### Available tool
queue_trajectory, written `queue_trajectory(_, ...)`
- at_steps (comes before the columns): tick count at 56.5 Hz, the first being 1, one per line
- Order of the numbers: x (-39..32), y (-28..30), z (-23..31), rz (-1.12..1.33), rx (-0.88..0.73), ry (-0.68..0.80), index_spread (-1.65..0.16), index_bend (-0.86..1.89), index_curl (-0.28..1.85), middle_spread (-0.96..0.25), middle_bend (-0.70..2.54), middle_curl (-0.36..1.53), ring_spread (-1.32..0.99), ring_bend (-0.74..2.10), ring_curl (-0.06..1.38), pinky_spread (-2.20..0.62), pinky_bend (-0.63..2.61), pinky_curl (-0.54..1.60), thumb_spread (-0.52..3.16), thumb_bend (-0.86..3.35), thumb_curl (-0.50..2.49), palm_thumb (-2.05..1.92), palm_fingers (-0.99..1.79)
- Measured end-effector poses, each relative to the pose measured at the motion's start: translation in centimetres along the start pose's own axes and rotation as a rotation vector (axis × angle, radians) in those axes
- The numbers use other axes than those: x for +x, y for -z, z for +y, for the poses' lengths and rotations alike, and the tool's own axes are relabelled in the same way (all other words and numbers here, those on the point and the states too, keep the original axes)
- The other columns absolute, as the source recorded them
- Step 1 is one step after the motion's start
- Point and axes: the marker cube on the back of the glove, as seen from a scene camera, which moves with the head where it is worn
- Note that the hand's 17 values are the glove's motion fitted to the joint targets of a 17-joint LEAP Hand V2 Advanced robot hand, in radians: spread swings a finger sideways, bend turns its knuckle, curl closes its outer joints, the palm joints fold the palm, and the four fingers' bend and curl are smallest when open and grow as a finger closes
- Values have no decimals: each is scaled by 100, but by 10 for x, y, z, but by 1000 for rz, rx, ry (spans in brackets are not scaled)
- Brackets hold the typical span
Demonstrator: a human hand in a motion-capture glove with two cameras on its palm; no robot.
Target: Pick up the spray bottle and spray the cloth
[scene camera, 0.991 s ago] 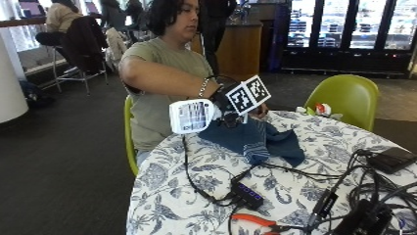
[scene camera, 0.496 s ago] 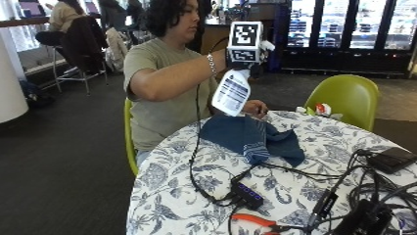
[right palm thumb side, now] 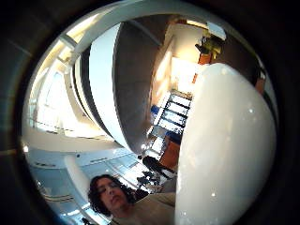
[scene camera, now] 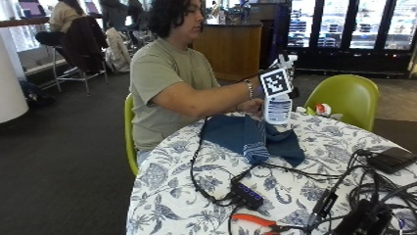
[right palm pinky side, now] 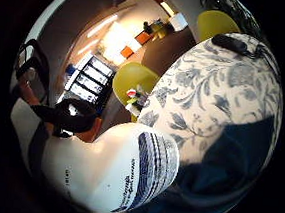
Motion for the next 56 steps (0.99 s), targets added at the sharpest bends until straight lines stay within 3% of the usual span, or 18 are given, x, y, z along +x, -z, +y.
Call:
queue_trajectory(2, 12, -10, 3, 24, -48, 3, -29, 31, 68, -20, 62, 60, -20, 70, 52, -27, 48, 45, 33, -2, 88, 102, 133)
queue_trajectory(5, 9, -20, -23, -32, 103, 19, -29, 31, 68, -20, 62, 60, -20, 70, 52, -27, 49, 45, 33, -2, 88, 102, 133)
queue_trajectory(10, 8, -32, -48, 2, 200, 40, -28, 31, 68, -20, 62, 60, -20, 70, 52, -27, 50, 46, 32, -2, 88, 103, 134)
queue_trajectory(28, 25, -28, -52, 37, 109, -30, -28, 29, 68, -19, 63, 60, -20, 70, 51, -27, 50, 46, 32, -2, 88, 102, 132)
queue_trajectory(32, 29, -25, -32, 34, -28, -70, -29, 23, 66, -16, 57, 57, -16, 60, 48, -19, 45, 43, 42, -4, 85, 97, 106)
queue_trajectory(38, 27, -14, -26, 49, -2, -131, -30, 16, 62, -9, 41, 51, -10, 48, 46, 1, 35, 43, 67, -5, 79, 88, 63)
queue_trajectory(43, 38, 7, 6, 287, -108, -152, -34, 8, 52, -3, 27, 45, -7, 38, 42, 12, 39, 42, 80, -9, 70, 72, 35)
queue_trajectory(56, 8, 87, 71, 826, -229, -249, -40, 15, 40, -1, 16, 37, -2, 30, 34, 23, 35, 37, 94, -5, 53, 53, 22)
